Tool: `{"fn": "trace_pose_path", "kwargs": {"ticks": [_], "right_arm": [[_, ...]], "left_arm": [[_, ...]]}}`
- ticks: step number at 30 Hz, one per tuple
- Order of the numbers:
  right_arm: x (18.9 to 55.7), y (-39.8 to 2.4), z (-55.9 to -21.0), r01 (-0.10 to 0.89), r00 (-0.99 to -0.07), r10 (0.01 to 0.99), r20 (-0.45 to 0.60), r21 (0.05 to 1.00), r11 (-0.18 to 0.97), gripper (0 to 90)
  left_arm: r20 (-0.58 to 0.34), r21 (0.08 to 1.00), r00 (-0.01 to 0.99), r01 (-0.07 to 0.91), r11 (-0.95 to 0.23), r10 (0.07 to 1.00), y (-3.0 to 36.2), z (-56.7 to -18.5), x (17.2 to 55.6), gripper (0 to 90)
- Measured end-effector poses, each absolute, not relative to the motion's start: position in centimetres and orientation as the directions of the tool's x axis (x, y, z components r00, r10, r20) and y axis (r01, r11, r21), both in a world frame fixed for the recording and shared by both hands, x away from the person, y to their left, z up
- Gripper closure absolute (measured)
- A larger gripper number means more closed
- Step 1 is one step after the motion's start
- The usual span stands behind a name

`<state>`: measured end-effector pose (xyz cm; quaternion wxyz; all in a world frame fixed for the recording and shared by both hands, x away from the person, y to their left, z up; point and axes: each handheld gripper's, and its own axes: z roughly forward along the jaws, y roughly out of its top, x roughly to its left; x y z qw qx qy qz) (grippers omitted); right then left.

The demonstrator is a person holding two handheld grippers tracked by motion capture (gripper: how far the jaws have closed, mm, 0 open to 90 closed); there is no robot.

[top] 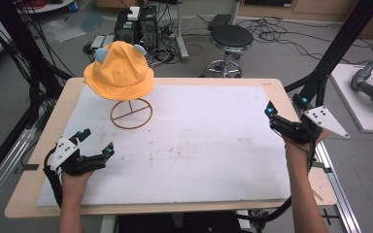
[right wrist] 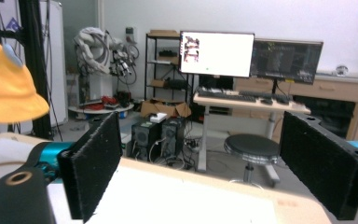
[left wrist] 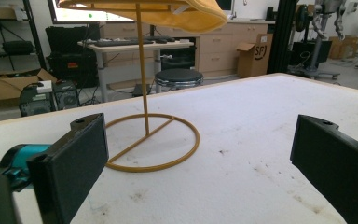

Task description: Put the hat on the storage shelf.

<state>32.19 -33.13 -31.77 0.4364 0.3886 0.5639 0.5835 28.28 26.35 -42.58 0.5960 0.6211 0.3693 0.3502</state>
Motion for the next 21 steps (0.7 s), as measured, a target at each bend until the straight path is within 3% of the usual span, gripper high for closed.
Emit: {"fn": "trace_pose_path", "kwargs": {"ticks": [11, 21], "right_arm": [[30.9, -34.5, -38.3, -0.042, -0.363, 0.932, -0.026, 0.999, 0.011, 11.8], [30.2, -34.0, -39.6, -0.054, -0.403, 0.915, -0.005, 0.998, -0.018, 11.8]], "left_arm": [[-0.005, 0.999, 0.459, 0.033, -0.011, 0.888, 26.4, -42.5, 28.5, 4.6], [0.006, 1.0, 0.432, 0.003, -0.008, 0.902, 26.7, -42.1, 28.3, 4.6]]}}
